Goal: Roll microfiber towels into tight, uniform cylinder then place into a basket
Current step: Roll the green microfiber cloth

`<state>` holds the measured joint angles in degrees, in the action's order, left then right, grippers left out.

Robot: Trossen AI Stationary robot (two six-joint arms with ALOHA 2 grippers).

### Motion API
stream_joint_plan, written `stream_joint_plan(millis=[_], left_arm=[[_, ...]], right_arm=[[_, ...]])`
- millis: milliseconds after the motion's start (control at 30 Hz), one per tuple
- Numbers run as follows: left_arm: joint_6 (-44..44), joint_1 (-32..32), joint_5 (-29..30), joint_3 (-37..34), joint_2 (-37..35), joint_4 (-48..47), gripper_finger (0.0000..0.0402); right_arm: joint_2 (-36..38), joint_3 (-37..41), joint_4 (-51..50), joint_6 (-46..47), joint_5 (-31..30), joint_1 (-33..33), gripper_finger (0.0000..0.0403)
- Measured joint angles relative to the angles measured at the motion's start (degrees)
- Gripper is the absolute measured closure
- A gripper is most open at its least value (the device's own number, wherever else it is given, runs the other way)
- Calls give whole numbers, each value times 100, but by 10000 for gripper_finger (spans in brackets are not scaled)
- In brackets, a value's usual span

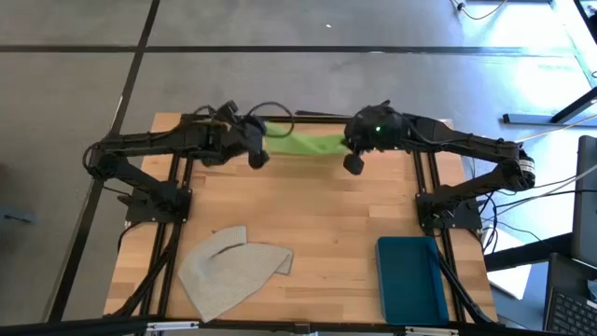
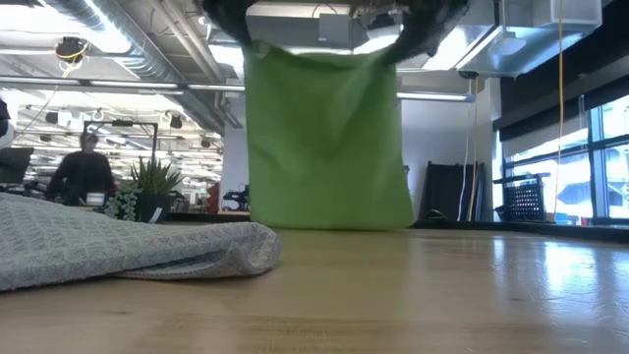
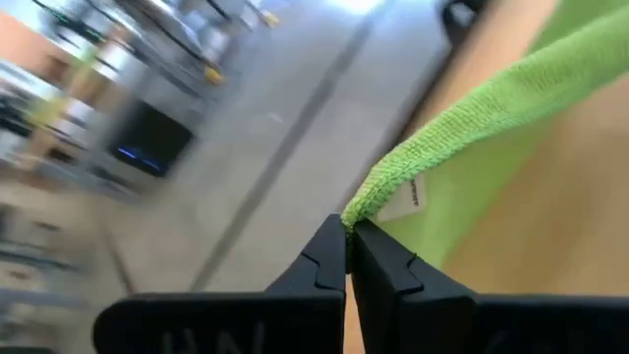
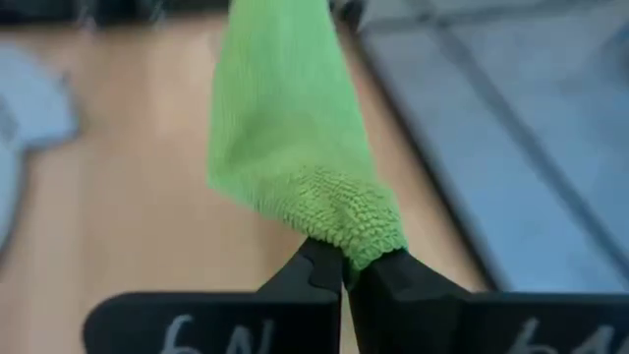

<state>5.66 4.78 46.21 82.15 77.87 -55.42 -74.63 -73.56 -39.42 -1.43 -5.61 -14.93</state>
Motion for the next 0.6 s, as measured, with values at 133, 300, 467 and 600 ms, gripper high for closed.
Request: stream_joint_plan(millis=[133, 300, 467, 600], left_arm=[[738, -398, -688, -400, 18, -371, 401], [1350, -1000, -1207, -956, 19, -386, 401], [2018, -1579, -1439, -1473, 19, -373, 402], [2456, -2009, -1444, -1775, 19, -319, 402]], right_arm=[[-89, 0, -718, 500, 287, 256, 396], [-187, 0, -1288, 1046, 335, 731, 396], [-295, 167, -1337, 1484, 338, 1287, 396], [-295, 732, -902, 1884, 418, 1645, 396]])
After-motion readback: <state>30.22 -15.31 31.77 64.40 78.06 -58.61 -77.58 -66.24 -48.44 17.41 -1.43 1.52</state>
